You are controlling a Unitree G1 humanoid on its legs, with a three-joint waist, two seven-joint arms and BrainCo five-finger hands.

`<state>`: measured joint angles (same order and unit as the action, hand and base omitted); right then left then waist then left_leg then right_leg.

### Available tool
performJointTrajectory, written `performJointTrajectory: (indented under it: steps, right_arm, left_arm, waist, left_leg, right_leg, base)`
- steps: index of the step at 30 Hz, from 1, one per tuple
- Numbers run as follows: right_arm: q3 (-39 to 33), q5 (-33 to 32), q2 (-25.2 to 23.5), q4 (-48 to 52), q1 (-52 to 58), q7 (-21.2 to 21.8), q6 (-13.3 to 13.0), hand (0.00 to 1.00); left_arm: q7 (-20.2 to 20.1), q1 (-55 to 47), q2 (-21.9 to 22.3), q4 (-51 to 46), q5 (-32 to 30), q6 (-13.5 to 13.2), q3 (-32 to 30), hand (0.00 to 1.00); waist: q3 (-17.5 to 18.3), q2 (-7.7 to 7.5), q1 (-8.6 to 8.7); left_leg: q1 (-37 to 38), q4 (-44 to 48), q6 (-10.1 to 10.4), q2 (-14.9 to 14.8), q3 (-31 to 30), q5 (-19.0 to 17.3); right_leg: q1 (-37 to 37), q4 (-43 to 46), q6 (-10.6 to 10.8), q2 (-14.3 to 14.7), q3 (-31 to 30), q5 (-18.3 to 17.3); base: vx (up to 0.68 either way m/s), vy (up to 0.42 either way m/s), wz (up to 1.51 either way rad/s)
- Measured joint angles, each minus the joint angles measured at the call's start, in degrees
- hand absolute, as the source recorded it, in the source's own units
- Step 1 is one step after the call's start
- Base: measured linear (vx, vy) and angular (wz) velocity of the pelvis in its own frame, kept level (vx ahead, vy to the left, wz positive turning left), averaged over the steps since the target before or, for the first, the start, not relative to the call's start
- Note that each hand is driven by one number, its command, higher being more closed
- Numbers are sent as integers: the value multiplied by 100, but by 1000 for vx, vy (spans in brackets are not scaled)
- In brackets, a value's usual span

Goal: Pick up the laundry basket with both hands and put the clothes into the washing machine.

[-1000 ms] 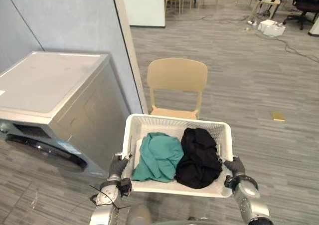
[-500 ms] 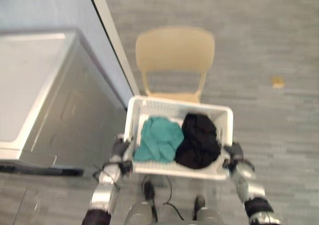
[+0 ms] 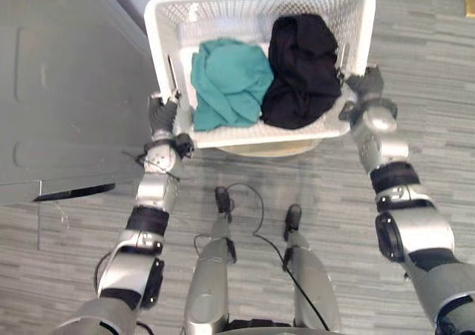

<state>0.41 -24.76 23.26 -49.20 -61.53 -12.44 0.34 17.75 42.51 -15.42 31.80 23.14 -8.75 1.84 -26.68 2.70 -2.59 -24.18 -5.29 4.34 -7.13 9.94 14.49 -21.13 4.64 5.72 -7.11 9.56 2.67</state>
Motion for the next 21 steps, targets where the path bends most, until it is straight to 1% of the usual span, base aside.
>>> performJointTrajectory:
  steps: [4,8,11,13,21]
  right_arm:
    - [17,-7,21,-352,-320,-10,1,100]
    - [53,-7,-78,-494,-349,3,14,100]
    - [65,-11,-152,-499,-362,-12,16,100]
    - [62,-14,-154,-499,-372,-20,16,100]
    - [60,-11,-151,-498,-454,-15,14,100]
  left_arm:
    - [7,470,-84,558,98,-16,43,100]
    - [-14,560,-131,872,96,74,43,100]
    - [-35,832,-176,1169,88,150,50,100]
    - [-66,894,-181,1184,86,206,37,100]
    - [-145,1075,-181,1377,-9,270,-21,100]
  waist:
    - [-8,5,2]
    - [-9,7,1]
    - [-9,7,3]
    - [-8,7,4]
    - [-8,5,-1]
  left_leg:
    - [-243,0,-22,8,-60,34]
    - [-303,0,-21,3,-28,34]
    - [-303,0,-20,-7,5,34]
    - [-306,0,-19,-8,50,33]
    - [-404,-1,-18,-59,192,31]
  right_leg:
    - [-174,-14,-2,-7,103,3]
    - [-232,-15,-4,-12,117,5]
    - [-232,-14,-4,-10,124,5]
    - [-244,-13,-4,-16,120,5]
    - [-407,73,-5,12,111,5]
  base:
    - [17,24,8]
    - [32,15,-1]
    - [0,0,0]
    - [1,18,-4]
    - [-9,8,-3]
